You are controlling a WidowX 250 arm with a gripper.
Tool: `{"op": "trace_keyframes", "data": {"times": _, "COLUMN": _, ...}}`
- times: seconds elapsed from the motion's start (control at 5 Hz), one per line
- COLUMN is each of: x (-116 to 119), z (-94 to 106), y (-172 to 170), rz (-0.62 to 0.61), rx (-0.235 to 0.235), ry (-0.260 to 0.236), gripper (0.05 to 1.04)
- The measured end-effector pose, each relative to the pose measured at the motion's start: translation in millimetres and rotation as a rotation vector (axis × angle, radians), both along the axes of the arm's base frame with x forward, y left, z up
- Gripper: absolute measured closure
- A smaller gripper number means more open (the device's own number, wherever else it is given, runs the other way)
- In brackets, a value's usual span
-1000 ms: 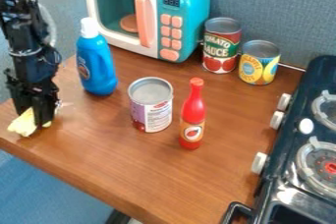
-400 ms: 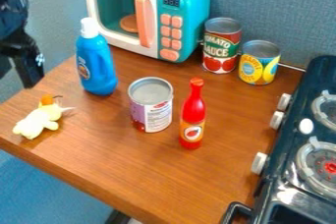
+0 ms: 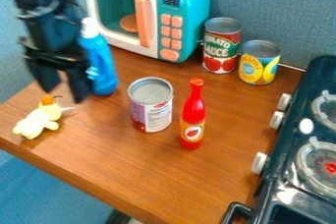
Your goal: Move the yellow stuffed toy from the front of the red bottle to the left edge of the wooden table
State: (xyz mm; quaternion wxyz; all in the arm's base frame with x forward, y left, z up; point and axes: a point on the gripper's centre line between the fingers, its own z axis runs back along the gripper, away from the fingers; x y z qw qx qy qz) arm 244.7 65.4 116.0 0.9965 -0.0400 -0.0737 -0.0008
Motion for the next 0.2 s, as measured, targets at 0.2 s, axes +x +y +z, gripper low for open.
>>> {"op": "trace_keyframes", "data": {"times": 0.2, "x": 9.0, "z": -14.5, "y": -26.0, "rz": -0.069, "rx": 0.008, "ry": 0.029, "gripper": 0.083}}
